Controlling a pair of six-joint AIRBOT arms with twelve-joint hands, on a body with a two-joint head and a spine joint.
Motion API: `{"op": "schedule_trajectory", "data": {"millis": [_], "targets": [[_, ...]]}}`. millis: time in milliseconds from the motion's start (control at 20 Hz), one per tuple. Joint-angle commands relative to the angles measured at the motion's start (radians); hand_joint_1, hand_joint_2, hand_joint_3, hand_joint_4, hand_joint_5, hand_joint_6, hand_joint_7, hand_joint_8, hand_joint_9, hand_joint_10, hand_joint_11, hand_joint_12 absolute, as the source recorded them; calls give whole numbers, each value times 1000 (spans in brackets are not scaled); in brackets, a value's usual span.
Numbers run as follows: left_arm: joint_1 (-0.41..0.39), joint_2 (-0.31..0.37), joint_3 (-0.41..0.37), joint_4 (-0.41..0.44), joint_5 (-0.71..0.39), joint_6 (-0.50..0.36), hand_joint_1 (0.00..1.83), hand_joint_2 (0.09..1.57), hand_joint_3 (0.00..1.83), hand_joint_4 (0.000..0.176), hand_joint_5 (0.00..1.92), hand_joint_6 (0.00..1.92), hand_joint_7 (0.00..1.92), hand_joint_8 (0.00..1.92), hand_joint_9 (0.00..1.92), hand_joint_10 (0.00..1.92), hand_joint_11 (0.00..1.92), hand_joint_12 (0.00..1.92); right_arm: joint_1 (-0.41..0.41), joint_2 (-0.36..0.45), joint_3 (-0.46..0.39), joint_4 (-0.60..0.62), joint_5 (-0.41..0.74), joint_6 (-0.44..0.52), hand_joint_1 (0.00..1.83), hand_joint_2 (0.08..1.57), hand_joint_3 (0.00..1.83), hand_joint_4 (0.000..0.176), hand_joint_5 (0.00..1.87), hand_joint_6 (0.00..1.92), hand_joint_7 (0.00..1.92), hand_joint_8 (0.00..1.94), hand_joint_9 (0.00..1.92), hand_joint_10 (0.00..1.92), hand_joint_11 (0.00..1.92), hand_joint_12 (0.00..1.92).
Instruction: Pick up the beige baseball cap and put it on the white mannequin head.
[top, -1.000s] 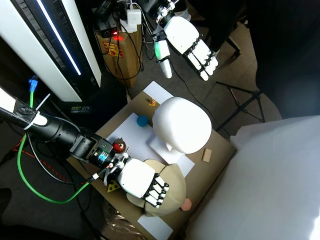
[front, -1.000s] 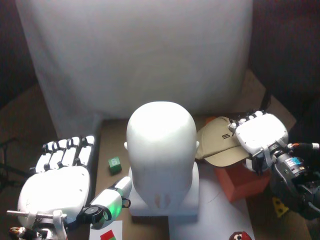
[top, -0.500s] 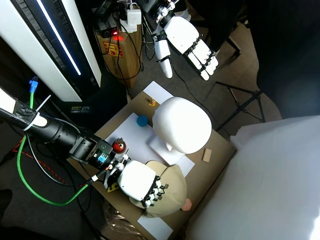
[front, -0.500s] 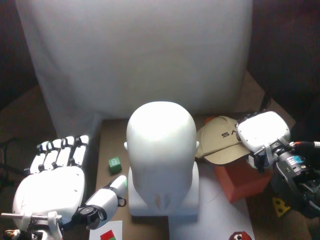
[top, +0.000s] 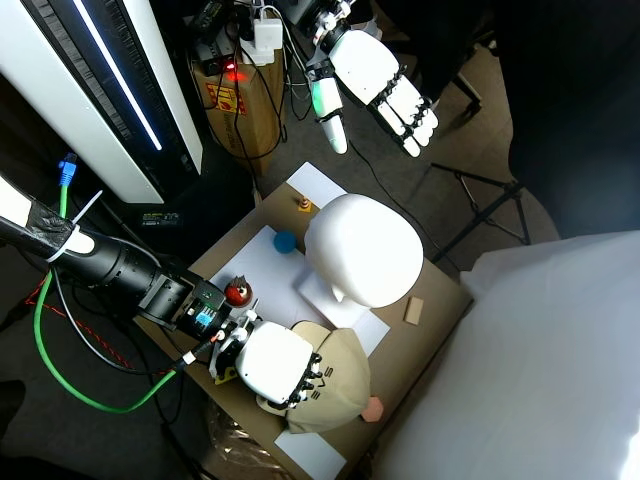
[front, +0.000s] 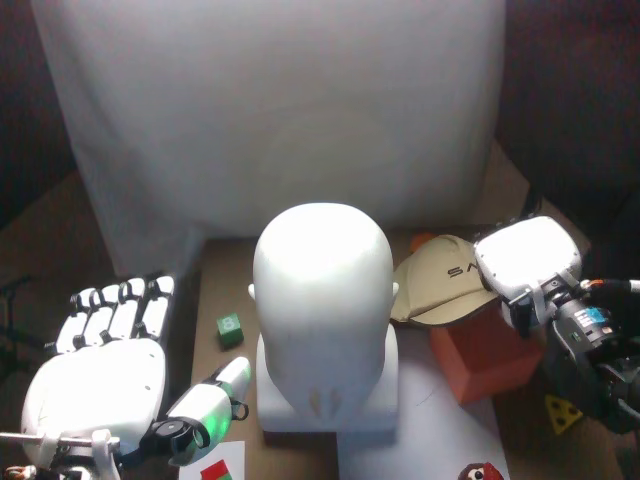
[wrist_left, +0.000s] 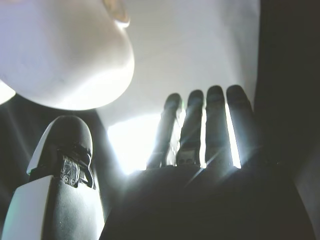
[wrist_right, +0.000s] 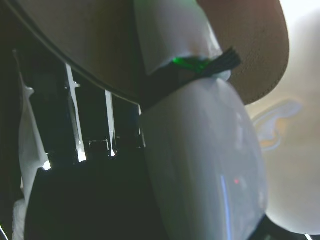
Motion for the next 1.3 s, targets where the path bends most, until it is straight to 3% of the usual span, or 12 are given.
{"op": "schedule_trajectory", "data": {"millis": [0, 100, 250, 400, 700, 900, 1000, 1250], "targets": [[-1, -7, 11, 72, -90, -3, 0, 1174, 16, 29, 0, 0, 0, 0, 0, 0, 0, 0, 13, 4, 22, -19, 151, -4, 1408, 994, 0, 0, 1266, 279, 1292, 374, 1231, 787, 1371, 288], [1, -18, 24, 89, -86, -10, 0, 1170, 14, 29, 0, 0, 0, 0, 0, 0, 0, 0, 23, -2, 44, -53, 224, 6, 1409, 994, 0, 0, 1257, 289, 1295, 370, 1233, 784, 1370, 290], [-4, -42, 46, 113, -82, -27, 0, 1173, 15, 27, 0, 0, 0, 0, 0, 0, 0, 0, 34, -1, 49, -139, 443, 51, 1408, 1001, 0, 0, 1176, 441, 1294, 373, 1233, 782, 1371, 288], [-9, -55, 54, 116, -80, -28, 0, 1175, 16, 29, 0, 0, 0, 0, 0, 0, 0, 0, 48, 1, 49, -220, 605, 51, 1407, 1002, 0, 0, 1164, 460, 1294, 375, 1232, 780, 1365, 283], [3, -47, 54, 148, -81, -62, 0, 1178, 16, 28, 0, 0, 0, 0, 0, 0, 0, 0, 103, -4, 47, -278, 826, 22, 1408, 1001, 0, 0, 1168, 458, 1288, 383, 1234, 776, 1365, 280], [-2, -46, 56, 154, -82, -79, 0, 1177, 15, 28, 0, 0, 0, 0, 0, 0, 0, 0, 135, -2, 33, -317, 946, 5, 1407, 1001, 0, 0, 1168, 459, 1289, 382, 1232, 777, 1368, 280], [-2, -45, 63, 163, -80, -123, 0, 1177, 15, 28, 0, 0, 0, 0, 0, 0, 0, 0, 153, 25, -35, -318, 967, -1, 1407, 1002, 0, 0, 1167, 460, 1289, 380, 1230, 782, 1367, 278], [1, -30, 62, 166, -76, -130, 0, 1181, 16, 21, 0, 0, 0, 0, 0, 0, 0, 0, 199, 73, -162, -318, 967, -4, 1408, 1001, 0, 0, 1154, 469, 1285, 392, 1258, 737, 1384, 277]]}}
